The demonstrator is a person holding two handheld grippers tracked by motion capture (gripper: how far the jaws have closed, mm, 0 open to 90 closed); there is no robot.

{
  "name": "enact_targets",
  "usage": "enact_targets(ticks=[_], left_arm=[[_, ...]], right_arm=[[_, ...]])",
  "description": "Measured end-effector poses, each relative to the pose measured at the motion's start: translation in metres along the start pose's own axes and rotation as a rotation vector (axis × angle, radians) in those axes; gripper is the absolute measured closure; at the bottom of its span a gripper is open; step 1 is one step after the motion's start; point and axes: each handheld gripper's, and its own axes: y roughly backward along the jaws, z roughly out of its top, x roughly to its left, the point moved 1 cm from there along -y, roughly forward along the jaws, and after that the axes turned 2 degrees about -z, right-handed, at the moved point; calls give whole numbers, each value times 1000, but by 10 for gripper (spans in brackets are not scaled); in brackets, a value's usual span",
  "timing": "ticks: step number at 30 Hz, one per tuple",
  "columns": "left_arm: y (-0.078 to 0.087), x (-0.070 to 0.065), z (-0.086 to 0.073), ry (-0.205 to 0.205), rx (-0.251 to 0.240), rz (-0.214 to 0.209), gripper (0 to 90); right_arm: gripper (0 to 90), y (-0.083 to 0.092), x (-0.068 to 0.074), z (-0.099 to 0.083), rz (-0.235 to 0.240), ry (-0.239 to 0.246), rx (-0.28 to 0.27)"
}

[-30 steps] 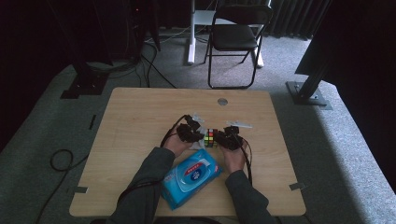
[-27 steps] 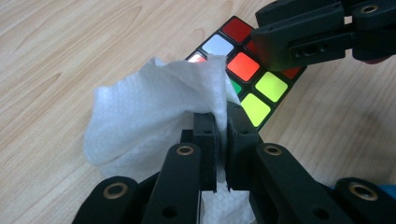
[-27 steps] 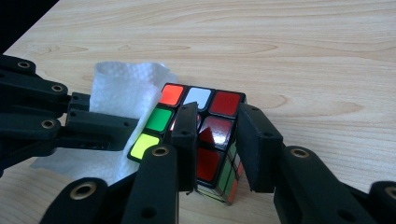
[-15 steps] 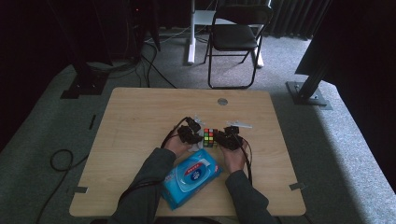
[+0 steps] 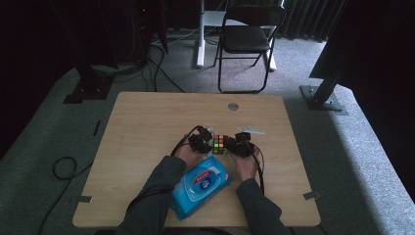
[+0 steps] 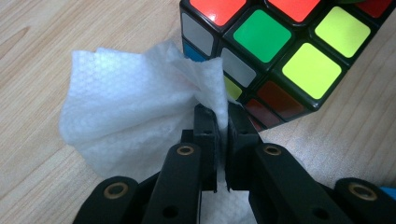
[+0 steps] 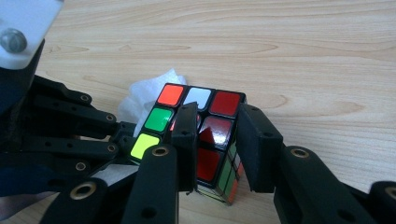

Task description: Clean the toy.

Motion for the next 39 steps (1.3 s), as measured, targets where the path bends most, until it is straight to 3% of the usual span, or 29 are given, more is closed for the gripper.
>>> enact_targets(ticks=[14, 31, 39], left_arm=[[4, -1, -1, 0, -14, 2, 847], [32, -1, 0, -2, -116, -36, 846], [41, -4, -3, -4, -153, -76, 846]], right_arm=[[694, 0, 0, 0, 1, 1, 0], [695, 0, 0, 0, 2, -2, -1], [695, 0, 0, -1, 2, -3, -4]])
